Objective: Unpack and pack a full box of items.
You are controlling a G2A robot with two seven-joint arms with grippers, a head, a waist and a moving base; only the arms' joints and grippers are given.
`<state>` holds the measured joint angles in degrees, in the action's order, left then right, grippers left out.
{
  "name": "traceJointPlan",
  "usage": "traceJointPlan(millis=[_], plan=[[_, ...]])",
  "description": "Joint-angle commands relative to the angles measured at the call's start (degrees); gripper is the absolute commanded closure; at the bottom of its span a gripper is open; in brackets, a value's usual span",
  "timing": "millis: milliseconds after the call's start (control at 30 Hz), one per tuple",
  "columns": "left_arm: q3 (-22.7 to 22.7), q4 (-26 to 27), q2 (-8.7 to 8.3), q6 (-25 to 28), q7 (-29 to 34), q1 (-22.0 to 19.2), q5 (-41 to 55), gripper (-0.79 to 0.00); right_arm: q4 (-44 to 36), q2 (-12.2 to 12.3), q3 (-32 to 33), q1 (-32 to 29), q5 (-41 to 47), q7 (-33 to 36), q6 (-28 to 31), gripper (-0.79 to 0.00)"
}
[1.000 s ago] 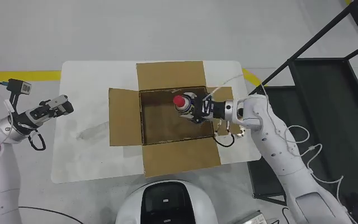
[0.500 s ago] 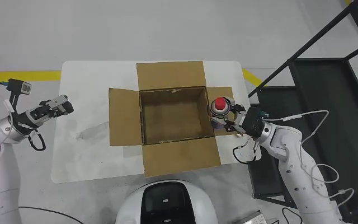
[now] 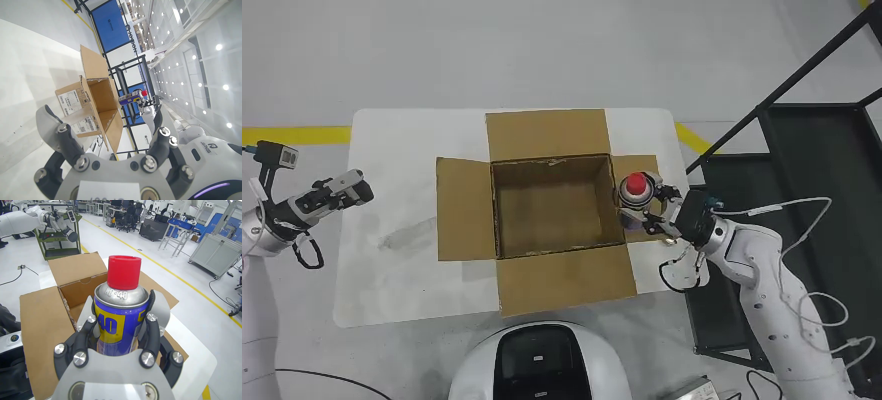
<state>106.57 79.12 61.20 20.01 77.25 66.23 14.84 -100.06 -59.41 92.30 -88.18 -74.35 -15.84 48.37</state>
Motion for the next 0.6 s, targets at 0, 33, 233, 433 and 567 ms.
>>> traceJointPlan(millis=[0,33,233,433,567], plan=[[0.00,0.00,0.00,0.00,0.00,0.00,0.00,-0.785,1.10,-0.02,2.17,-1.26,1.79,-0.95,-3.44,0.000],[0.00,0.00,0.00,0.00,0.00,0.00,0.00,-0.785,1.78,-0.06,3.39,-2.28,3.18,-1.87,-5.01,0.000],[0.00,0.00,0.00,0.00,0.00,0.00,0.00,-0.785,3.81,-0.32,9.63,-10.86,2.96,-12.40,-11.91,0.000],[0.00,0.00,0.00,0.00,0.00,0.00,0.00,-0.785,9.55,-1.18,9.40,-16.05,3.86,-22.41,-16.44,0.000],[0.00,0.00,0.00,0.00,0.00,0.00,0.00,-0.785,9.55,-1.18,9.40,-16.05,3.86,-22.41,-16.44,0.000]])
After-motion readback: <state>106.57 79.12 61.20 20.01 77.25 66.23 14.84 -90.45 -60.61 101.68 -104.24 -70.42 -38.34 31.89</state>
